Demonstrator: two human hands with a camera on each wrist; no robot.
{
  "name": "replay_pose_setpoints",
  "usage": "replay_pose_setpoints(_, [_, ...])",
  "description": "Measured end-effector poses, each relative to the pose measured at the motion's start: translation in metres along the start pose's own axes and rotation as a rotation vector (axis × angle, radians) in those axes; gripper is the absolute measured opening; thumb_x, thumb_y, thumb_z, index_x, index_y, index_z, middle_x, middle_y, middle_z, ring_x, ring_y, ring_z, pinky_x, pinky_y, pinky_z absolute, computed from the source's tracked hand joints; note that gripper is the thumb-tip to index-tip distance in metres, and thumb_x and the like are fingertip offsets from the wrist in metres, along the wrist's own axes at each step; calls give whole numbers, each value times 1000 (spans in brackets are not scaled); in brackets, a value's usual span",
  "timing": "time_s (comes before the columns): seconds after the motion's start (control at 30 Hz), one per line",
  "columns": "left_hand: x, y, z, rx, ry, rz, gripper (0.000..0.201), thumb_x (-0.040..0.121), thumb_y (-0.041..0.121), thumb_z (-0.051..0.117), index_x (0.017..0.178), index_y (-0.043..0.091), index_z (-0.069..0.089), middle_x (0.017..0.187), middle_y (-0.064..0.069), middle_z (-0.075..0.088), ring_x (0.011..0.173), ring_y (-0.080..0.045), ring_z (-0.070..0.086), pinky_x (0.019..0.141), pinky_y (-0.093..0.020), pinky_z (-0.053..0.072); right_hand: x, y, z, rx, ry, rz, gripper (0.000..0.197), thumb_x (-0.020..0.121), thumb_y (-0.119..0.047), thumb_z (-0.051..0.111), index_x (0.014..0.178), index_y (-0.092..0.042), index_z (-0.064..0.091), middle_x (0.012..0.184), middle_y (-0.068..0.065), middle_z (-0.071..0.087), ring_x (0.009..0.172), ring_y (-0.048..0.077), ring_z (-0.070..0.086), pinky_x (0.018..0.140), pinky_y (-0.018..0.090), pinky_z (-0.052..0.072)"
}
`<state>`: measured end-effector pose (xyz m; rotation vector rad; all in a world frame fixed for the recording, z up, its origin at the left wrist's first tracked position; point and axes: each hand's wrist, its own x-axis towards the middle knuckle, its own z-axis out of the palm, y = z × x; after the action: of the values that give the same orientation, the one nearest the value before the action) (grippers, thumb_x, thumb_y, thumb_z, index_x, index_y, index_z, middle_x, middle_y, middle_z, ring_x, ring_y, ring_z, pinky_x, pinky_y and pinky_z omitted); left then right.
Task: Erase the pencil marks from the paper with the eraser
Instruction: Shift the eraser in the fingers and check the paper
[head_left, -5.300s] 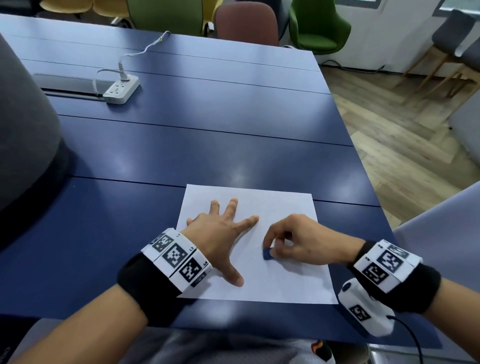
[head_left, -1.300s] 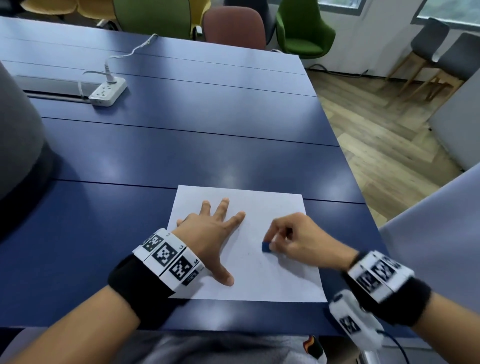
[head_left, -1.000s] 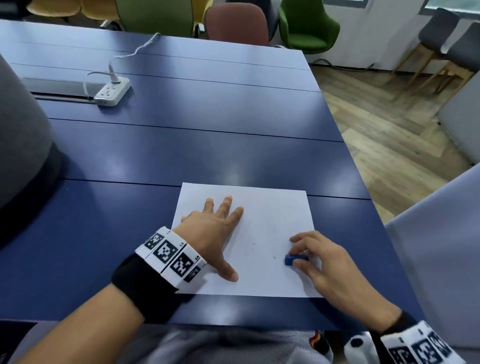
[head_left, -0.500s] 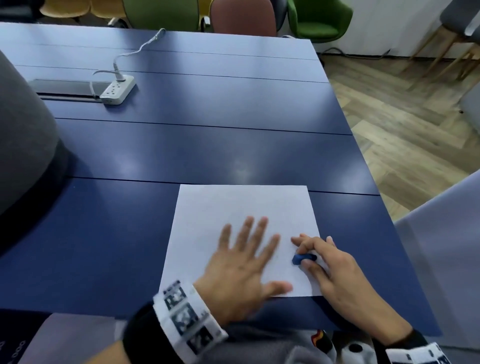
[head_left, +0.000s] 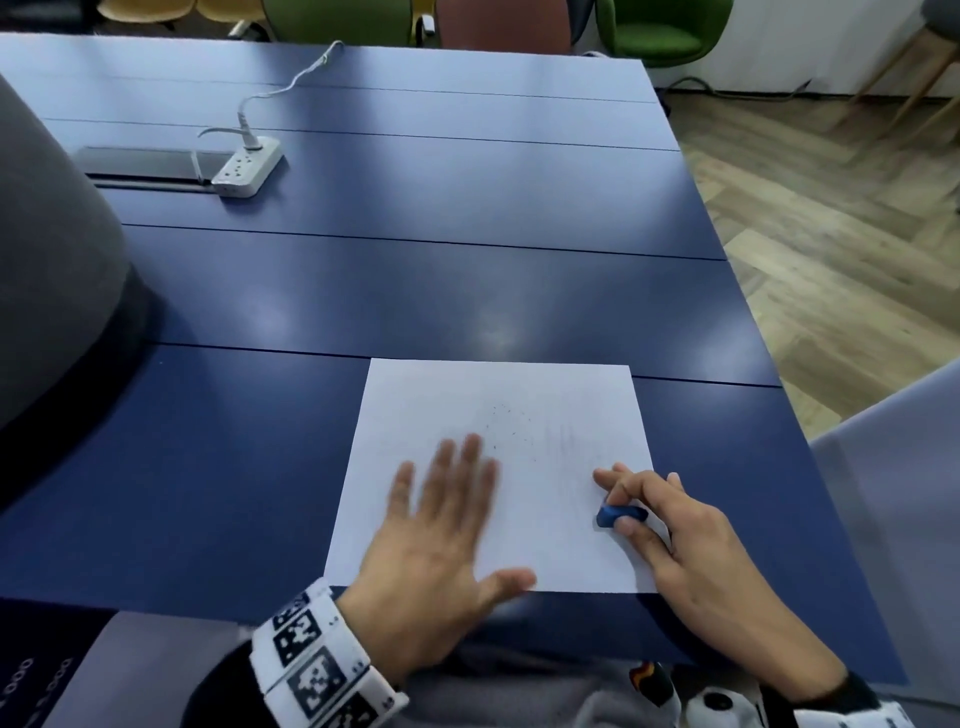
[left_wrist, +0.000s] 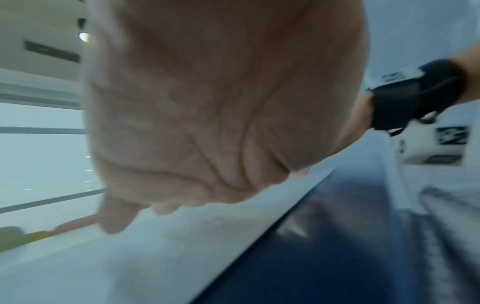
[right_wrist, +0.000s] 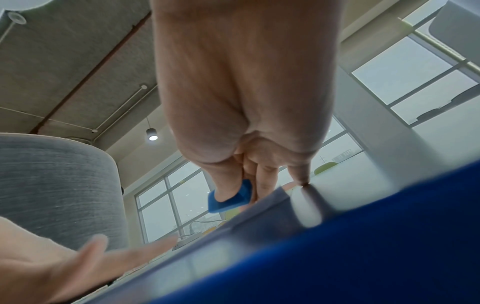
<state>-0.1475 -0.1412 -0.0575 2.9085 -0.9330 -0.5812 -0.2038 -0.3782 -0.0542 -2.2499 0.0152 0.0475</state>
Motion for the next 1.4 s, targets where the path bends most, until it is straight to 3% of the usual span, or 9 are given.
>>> replay_pose_setpoints(0.1, [-2,14,18,105,-6,270,81,93,74,13,147,20,39,155,-8,35,142,-29,34,107,-54,29,0,-1,0,-14,-3,-4,29,92,-5,58,86,-32,52,122,-29,57,122,-26,36,118,15,7])
replay_pose_setpoints(0.23, [-14,-29,11,149,-12,79,86,93,72,8,147,14,40,153,-9,38,142,-21,30,103,-49,25,-1,-1,0,-4,-7,-16,28,92,-6,58,86,-32,52,128,-24,57,128,-21,35,116,9,5])
replay_pose_setpoints(0.33, [-15,-60,-7,157,-50,-107,101,83,78,-10,154,8,10,161,-11,0,149,-28,4,111,-51,5,-2,1,2,-18,-8,-12,26,93,-7,58,87,-32,52,129,-25,57,128,-21,35,119,17,7])
replay_pose_setpoints(0.47, [1,-30,-13,163,1,69,92,93,73,6,148,7,37,155,-16,32,144,-27,25,105,-53,20,-2,0,3,-10,2,-5,29,91,-5,59,86,-33,53,127,-24,58,128,-17,38,113,3,4])
replay_pose_setpoints(0.6, [9,22,-16,182,-151,434,94,73,78,-10,148,23,-23,154,2,-34,139,-15,-39,116,-49,-18,-1,0,1,-23,-4,6,28,90,-5,61,85,-31,54,124,-26,60,127,-13,43,112,2,4])
replay_pose_setpoints(0.83, [22,-39,-44,201,-177,-7,126,38,82,-42,141,11,-34,147,-6,-43,140,-20,-35,120,-46,-10,-3,2,4,-11,7,6,26,90,-4,60,86,-29,54,126,-25,58,128,-17,39,111,1,2])
replay_pose_setpoints(0.97, [64,-36,-63,305,-111,98,130,42,80,-42,149,8,-24,155,-10,-34,144,-23,-29,119,-49,-8,-3,1,5,-25,15,3,26,90,-4,61,86,-29,53,124,-27,57,130,-17,34,110,0,1])
replay_pose_setpoints(1.13, [85,3,-44,338,-154,410,99,68,75,-18,151,21,-21,155,-2,-34,143,-18,-30,117,-50,-15,-2,1,5,-16,15,7,24,90,-7,62,85,-29,54,125,-25,59,129,-16,38,111,1,2])
replay_pose_setpoints(1.4, [76,-47,-46,156,-122,-42,120,51,85,-29,145,10,-30,150,-6,-41,143,-20,-32,119,-49,-10,-2,1,8,-11,23,11,25,90,-6,62,86,-29,54,124,-28,57,128,-18,37,112,2,1])
